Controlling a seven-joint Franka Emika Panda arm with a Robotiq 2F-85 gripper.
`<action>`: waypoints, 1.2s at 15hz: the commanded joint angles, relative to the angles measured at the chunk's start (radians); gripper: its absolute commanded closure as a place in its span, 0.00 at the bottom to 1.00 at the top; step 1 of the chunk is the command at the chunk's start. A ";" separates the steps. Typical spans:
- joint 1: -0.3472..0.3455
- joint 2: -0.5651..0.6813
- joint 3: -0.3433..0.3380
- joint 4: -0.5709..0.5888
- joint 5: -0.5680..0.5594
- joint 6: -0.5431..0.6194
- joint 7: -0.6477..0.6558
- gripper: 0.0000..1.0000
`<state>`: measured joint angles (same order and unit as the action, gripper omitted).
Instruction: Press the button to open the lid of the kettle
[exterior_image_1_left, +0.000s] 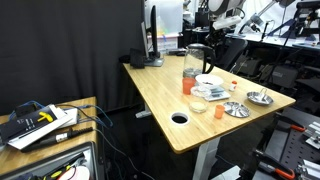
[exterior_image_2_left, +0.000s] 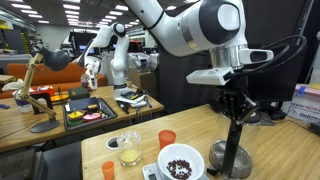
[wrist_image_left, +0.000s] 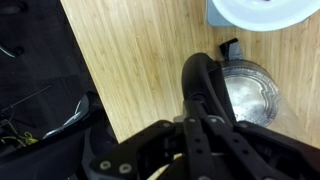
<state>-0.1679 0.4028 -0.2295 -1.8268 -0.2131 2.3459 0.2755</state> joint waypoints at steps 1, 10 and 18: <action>0.017 0.031 -0.003 0.006 0.013 -0.023 0.019 1.00; 0.015 0.139 0.012 0.122 0.050 -0.082 0.089 1.00; 0.011 0.052 0.007 0.068 0.027 -0.133 0.043 0.74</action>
<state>-0.1571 0.4606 -0.2295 -1.7254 -0.2112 2.2037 0.3521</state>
